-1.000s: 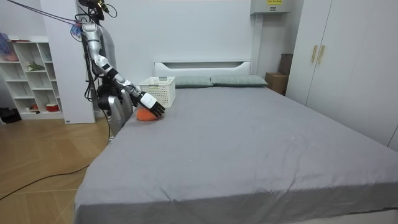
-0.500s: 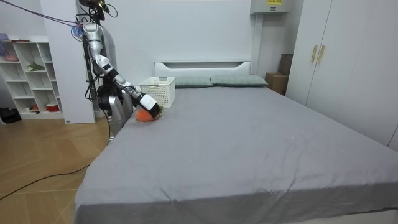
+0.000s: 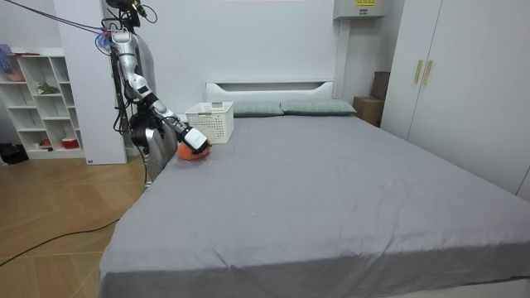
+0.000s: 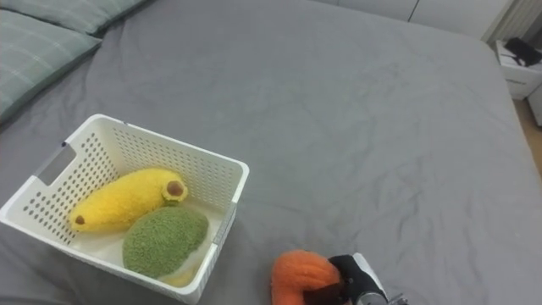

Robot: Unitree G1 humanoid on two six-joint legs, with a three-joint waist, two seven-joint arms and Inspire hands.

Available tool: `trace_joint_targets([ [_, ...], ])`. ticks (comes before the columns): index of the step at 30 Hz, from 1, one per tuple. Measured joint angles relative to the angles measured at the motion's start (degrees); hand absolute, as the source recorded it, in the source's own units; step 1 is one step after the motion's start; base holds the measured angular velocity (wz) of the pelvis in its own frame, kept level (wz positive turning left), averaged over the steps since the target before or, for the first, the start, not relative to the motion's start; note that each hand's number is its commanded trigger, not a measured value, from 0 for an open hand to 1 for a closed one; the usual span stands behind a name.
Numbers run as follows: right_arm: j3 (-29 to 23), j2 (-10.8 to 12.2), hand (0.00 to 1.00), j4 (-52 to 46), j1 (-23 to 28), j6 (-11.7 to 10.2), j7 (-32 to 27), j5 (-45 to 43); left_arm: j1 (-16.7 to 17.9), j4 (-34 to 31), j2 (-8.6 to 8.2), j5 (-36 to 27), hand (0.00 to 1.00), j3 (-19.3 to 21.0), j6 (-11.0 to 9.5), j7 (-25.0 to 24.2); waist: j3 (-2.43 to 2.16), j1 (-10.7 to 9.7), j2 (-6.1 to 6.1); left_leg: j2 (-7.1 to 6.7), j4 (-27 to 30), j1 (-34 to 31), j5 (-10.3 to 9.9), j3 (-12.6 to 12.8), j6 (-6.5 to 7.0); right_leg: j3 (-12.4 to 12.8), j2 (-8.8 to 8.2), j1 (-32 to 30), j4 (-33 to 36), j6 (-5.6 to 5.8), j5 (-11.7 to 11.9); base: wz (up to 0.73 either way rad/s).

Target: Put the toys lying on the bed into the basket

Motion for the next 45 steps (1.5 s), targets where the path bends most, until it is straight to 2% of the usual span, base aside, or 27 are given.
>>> trace_joint_targets([
  [10, -0.28, 0.17, 1.0, -5.04, -0.04, 0.71, 1.17, -0.99, 0.04, -0.64, -0.26, -0.05, 0.0, 0.56, 0.0, 0.01, -0.25, -0.06, -0.28, 0.06, 0.2, 0.38, 0.03, 0.34, 0.0, 0.25, 0.04, 0.14, 0.01, 0.0, 0.0, -0.01],
  [13, -0.37, 0.05, 1.0, -9.1, 0.05, 0.87, 1.17, -1.68, 0.05, -0.63, -0.26, -0.05, 0.0, 0.87, -0.01, 0.02, -0.32, -0.08, -0.42, 0.06, 0.15, 0.57, 0.03, 0.37, 0.0, 0.32, 0.03, 0.24, 0.03, 0.0, 0.0, 0.0],
  [17, -0.8, -0.31, 1.0, -19.62, 0.17, 0.44, 0.64, -2.75, 0.05, -0.62, -0.23, 0.03, 0.0, 1.11, -0.01, 0.12, -0.37, -0.44, -0.51, 0.07, 0.1, 0.72, 0.03, 0.4, 0.0, 0.3, 0.02, 0.3, 0.03, 0.0, 0.0, 0.0],
  [19, -1.83, -0.28, 1.0, -21.73, 0.14, 0.01, 0.24, -2.83, 0.07, -0.62, -0.23, 0.06, 0.0, 1.06, -0.01, 0.14, -0.32, -0.19, -0.4, 0.07, 0.08, 1.01, 0.03, 0.36, 0.0, 0.28, 0.0, 0.57, 0.04, 0.0, 0.0, 0.02],
  [21, -2.93, -0.3, 1.0, -23.78, 0.14, 0.09, -0.66, -4.1, 0.08, -0.62, -0.24, 0.16, 0.0, 1.09, 0.0, 0.23, -0.48, -0.25, -0.68, 0.09, 0.1, 0.97, 0.04, 0.37, 0.01, 0.3, -0.03, 0.36, 0.07, 0.0, 0.0, -0.02],
  [24, -4.83, -0.43, 1.0, -26.62, 0.14, 0.31, -0.89, -6.95, 0.09, -0.62, -0.24, 0.25, 0.0, 1.06, 0.0, 0.23, -0.41, -0.37, -0.57, 0.12, 0.07, 0.88, 0.05, 0.93, 0.02, 0.51, -0.09, -0.08, 0.44, 0.0, 0.0, -0.07],
  [29, -6.64, -0.77, 1.0, -31.94, 0.11, 0.36, -1.06, -6.83, 0.16, -0.59, -0.23, 0.03, 0.0, 1.08, 0.09, 0.23, -0.34, -0.27, -0.57, 0.15, -0.06, 0.7, 0.05, 1.54, 0.03, 1.56, -0.04, -0.61, 0.89, 0.0, 0.0, -0.09],
  [38, -6.85, -1.33, 1.0, -42.04, -0.62, 0.41, -1.41, -6.42, 0.2, -0.74, -0.12, -0.03, 0.0, 1.06, 0.27, 0.25, -0.24, -0.23, -0.51, 0.18, -0.12, 0.72, 0.05, 1.56, 0.03, 1.66, -0.02, -0.61, 0.9, 0.0, 0.0, 0.0],
  [45, -6.92, -2.17, 1.0, -48.38, -0.82, 1.65, -1.25, -6.43, 0.19, -0.85, -0.17, 0.03, 0.0, 1.18, 0.4, 0.14, -0.27, 0.16, -0.7, 0.18, -0.31, 0.76, 0.04, 1.54, 0.04, 1.66, -0.01, -0.71, 0.9, 0.02, -0.01, 0.0],
])
